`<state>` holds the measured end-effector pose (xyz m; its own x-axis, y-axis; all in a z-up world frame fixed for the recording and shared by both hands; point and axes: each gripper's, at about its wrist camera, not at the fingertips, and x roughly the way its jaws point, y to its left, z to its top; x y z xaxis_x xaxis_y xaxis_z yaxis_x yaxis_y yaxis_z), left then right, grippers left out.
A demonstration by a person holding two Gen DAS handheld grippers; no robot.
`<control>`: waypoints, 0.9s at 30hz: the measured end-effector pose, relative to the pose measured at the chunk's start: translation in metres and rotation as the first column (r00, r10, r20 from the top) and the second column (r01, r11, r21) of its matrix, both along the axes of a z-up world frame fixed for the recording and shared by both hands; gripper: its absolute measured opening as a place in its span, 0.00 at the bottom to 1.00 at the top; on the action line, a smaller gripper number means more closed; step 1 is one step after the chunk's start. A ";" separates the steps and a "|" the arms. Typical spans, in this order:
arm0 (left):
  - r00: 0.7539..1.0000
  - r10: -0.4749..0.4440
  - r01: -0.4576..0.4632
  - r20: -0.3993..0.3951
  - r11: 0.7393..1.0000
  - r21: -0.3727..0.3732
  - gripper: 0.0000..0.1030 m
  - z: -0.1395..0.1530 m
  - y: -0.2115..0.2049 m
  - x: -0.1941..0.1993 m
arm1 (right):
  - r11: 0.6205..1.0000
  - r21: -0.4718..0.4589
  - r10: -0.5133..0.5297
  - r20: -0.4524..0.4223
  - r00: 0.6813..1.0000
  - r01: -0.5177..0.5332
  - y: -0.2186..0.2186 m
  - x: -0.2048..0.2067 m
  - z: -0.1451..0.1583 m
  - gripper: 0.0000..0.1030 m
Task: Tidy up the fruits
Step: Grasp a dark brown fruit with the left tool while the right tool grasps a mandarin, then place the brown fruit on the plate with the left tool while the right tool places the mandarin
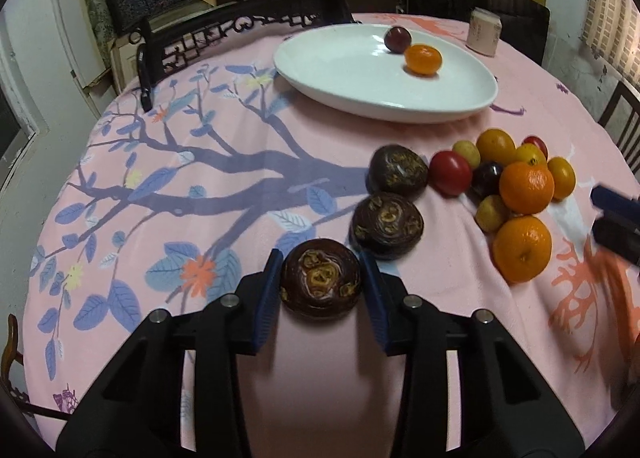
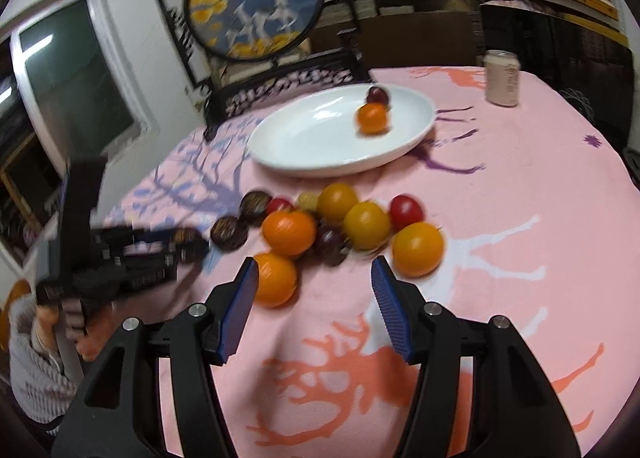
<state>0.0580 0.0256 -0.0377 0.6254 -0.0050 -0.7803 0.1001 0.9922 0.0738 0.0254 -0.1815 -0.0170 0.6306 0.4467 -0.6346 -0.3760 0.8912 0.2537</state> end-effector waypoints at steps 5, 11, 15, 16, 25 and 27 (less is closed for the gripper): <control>1.000 0.014 -0.014 0.005 1.000 -0.009 0.39 0.003 0.003 0.002 | 0.993 -0.101 0.056 -0.008 0.998 -0.057 0.035 -0.005 -0.009 0.57; 1.000 0.006 -0.006 -0.004 1.000 -0.009 0.39 0.002 0.002 0.003 | 0.991 -0.122 0.055 -0.058 0.997 -0.061 0.055 0.009 -0.018 0.47; 1.000 -0.004 0.004 -0.017 1.000 -0.008 0.39 -0.001 0.000 0.005 | 0.990 -0.133 0.033 -0.065 0.997 -0.042 0.055 0.015 -0.023 0.40; 1.000 -0.006 0.006 -0.024 1.000 -0.005 0.39 -0.003 -0.001 0.006 | 0.992 -0.121 0.033 -0.069 0.997 -0.041 0.054 0.016 -0.023 0.40; 0.999 -0.010 0.010 -0.040 1.000 -0.010 0.39 -0.007 0.000 0.006 | 0.997 -0.048 0.059 -0.104 0.993 -0.064 0.042 0.011 -0.023 0.39; 1.000 -0.008 0.007 -0.028 1.000 -0.014 0.39 -0.005 0.001 0.003 | 0.997 -0.031 0.064 -0.091 0.994 -0.067 0.037 0.003 -0.020 0.39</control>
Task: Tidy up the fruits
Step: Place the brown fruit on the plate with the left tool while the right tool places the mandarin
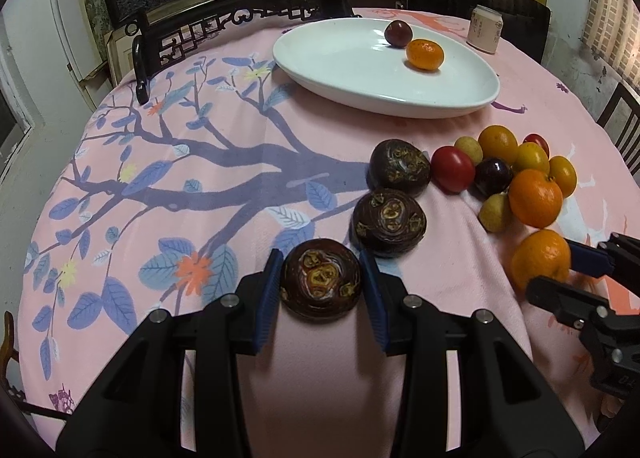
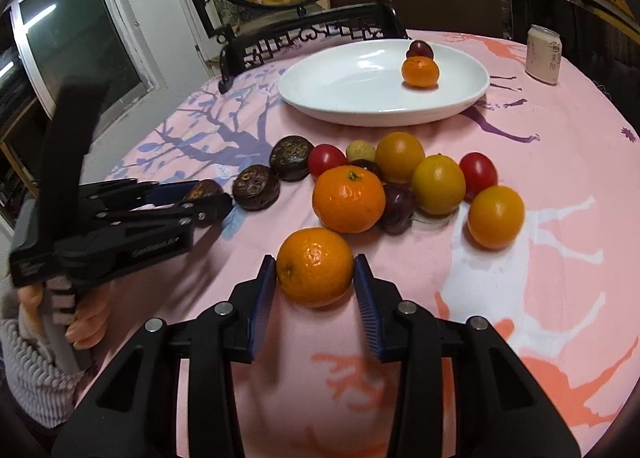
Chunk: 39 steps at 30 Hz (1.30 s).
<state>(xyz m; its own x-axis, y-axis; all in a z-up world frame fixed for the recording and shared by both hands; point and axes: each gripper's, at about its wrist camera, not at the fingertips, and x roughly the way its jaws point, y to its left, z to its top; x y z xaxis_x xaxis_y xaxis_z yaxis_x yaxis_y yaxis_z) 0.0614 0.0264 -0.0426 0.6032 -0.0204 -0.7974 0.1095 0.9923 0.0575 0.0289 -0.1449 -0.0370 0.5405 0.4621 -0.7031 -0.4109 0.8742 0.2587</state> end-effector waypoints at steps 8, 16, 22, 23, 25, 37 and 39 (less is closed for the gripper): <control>0.997 0.002 0.000 0.072 1.000 -0.029 0.39 0.027 0.000 -0.007 | 0.982 0.160 -0.106 0.047 0.993 0.098 -0.055 -0.019 0.024 0.39; 0.994 -0.002 0.004 0.105 1.000 -0.014 0.39 0.062 -0.015 0.038 | 0.975 0.144 -0.186 0.116 0.976 0.169 -0.086 0.020 0.073 0.39; 0.997 0.016 -0.013 0.081 0.999 -0.039 0.39 0.065 -0.026 0.089 | 0.983 0.098 -0.165 0.115 0.980 0.154 -0.063 0.076 0.082 0.39; 0.997 0.020 -0.018 0.068 0.999 -0.042 0.39 0.063 -0.029 0.100 | 0.985 0.087 -0.158 0.108 0.982 0.149 -0.056 0.087 0.079 0.39; 0.998 0.021 -0.019 0.057 0.999 -0.041 0.39 0.057 -0.035 0.114 | 0.988 0.064 -0.148 0.094 0.985 0.142 -0.044 0.108 0.072 0.39; 0.999 0.011 -0.010 0.031 0.999 -0.050 0.54 0.039 -0.040 0.139 | 0.991 -0.038 -0.122 0.062 0.991 0.125 -0.020 0.160 0.033 0.43; 0.999 0.007 -0.005 0.048 0.999 -0.045 0.55 0.044 -0.042 0.135 | 0.991 -0.025 -0.126 0.067 0.990 0.128 -0.024 0.158 0.036 0.43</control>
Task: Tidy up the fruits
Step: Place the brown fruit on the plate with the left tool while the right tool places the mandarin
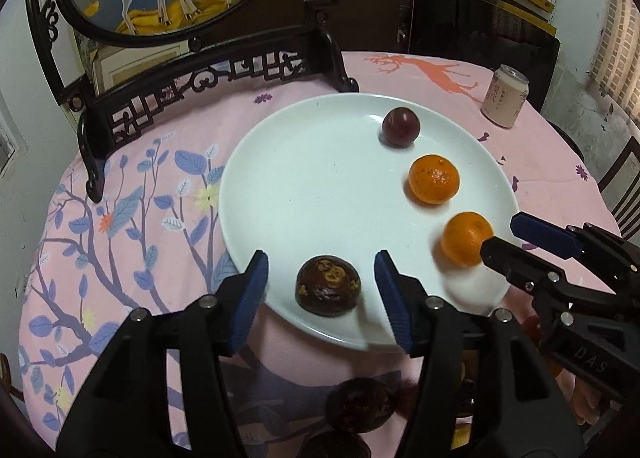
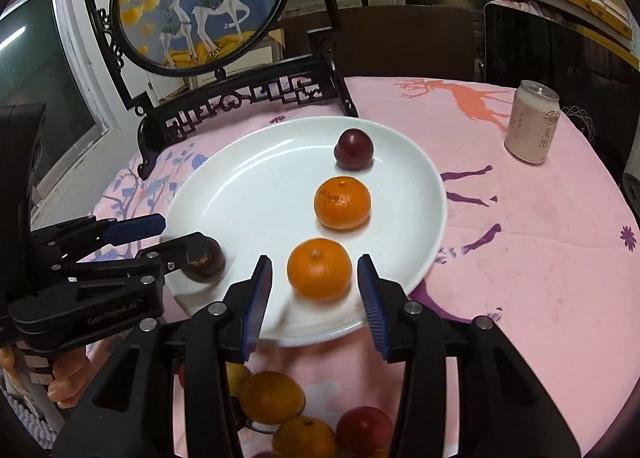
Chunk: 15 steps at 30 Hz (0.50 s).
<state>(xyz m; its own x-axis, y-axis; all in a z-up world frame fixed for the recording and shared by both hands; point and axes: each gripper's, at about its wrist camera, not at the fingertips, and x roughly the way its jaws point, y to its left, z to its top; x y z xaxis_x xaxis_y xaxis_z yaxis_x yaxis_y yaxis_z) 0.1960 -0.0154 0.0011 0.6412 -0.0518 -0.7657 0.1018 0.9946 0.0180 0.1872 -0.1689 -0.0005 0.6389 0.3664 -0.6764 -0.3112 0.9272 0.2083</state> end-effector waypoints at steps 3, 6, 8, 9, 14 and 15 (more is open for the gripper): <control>1.000 0.003 -0.003 0.026 1.000 0.019 0.56 0.006 0.000 -0.007 | 1.000 0.015 -0.002 0.024 1.000 0.002 -0.005 -0.008 0.009 0.43; 0.998 0.024 -0.026 0.051 0.999 0.037 0.56 0.009 0.006 -0.018 | 0.999 0.043 -0.011 0.049 0.999 0.009 -0.012 -0.018 0.018 0.43; 0.998 0.035 -0.037 0.055 0.999 0.029 0.61 0.010 0.013 -0.027 | 0.998 0.064 -0.014 0.055 0.998 0.011 -0.016 -0.025 0.023 0.43; 0.997 0.044 -0.045 0.062 0.999 0.027 0.64 0.011 0.016 -0.031 | 0.997 0.075 -0.021 0.057 0.998 0.016 -0.019 -0.030 0.024 0.43; 0.994 0.071 -0.072 0.081 0.997 0.015 0.67 0.011 0.029 -0.051 | 0.995 0.094 -0.032 0.063 0.997 0.026 -0.029 -0.051 0.024 0.43; 0.994 0.075 -0.076 0.079 0.997 0.017 0.67 0.009 0.030 -0.056 | 0.994 0.102 -0.037 0.067 0.997 0.031 -0.033 -0.057 0.024 0.43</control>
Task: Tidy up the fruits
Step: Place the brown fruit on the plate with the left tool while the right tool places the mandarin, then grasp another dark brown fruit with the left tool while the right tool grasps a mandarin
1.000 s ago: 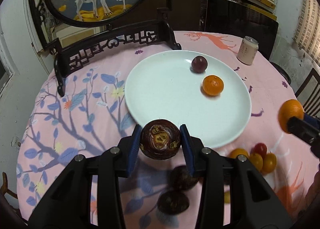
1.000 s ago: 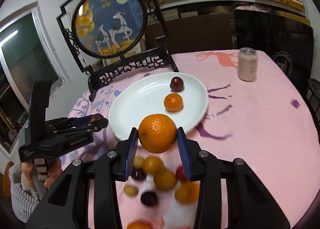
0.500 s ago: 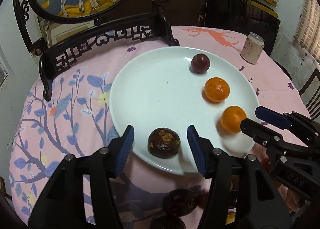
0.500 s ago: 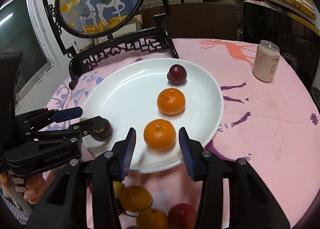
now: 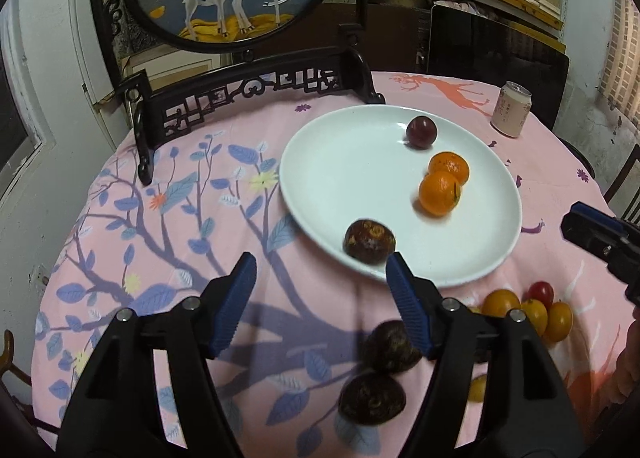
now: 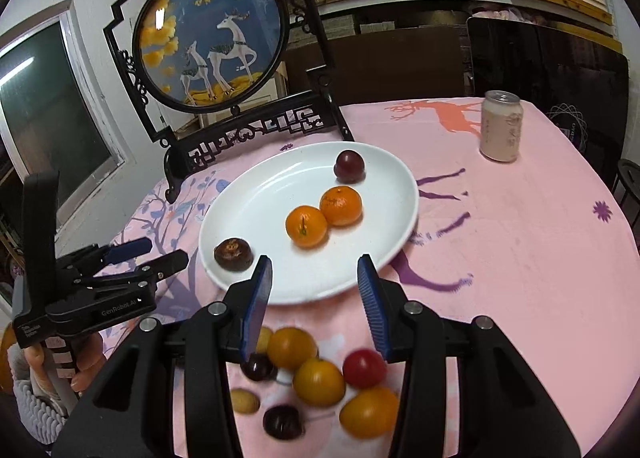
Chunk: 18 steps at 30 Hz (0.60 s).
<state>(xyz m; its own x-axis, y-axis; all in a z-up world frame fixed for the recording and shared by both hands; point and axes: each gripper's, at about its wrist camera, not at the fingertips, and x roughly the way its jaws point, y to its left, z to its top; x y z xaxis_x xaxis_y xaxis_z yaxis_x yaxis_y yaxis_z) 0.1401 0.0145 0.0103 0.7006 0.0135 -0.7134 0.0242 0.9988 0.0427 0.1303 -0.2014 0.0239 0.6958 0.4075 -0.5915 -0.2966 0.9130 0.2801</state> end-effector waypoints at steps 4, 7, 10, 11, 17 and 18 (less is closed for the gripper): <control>1.000 0.010 -0.010 -0.020 1.000 0.020 0.69 -0.012 0.001 -0.018 | 0.999 0.034 -0.022 0.012 1.000 0.022 -0.015 -0.024 -0.001 0.43; 0.999 0.018 -0.018 -0.028 0.999 0.027 0.74 -0.017 0.001 -0.030 | 0.996 0.089 -0.025 0.001 1.000 0.025 -0.026 -0.044 -0.005 0.43; 1.000 0.022 -0.022 -0.017 1.000 0.021 0.77 -0.018 0.003 -0.041 | 0.994 0.112 -0.011 0.001 1.000 0.011 -0.028 -0.069 -0.011 0.43; 1.000 0.023 -0.023 -0.014 1.000 0.017 0.77 -0.017 0.004 -0.046 | 0.995 0.101 -0.002 -0.002 1.000 0.003 -0.026 -0.079 -0.015 0.43; 0.999 0.033 -0.033 -0.023 0.999 0.019 0.82 -0.023 0.007 -0.069 | 0.998 0.047 0.051 -0.020 0.999 -0.050 -0.010 -0.116 -0.032 0.58; 0.999 0.033 -0.032 -0.025 0.999 0.021 0.82 -0.024 0.007 -0.070 | 0.998 0.030 0.063 -0.012 0.998 -0.063 -0.007 -0.122 -0.033 0.58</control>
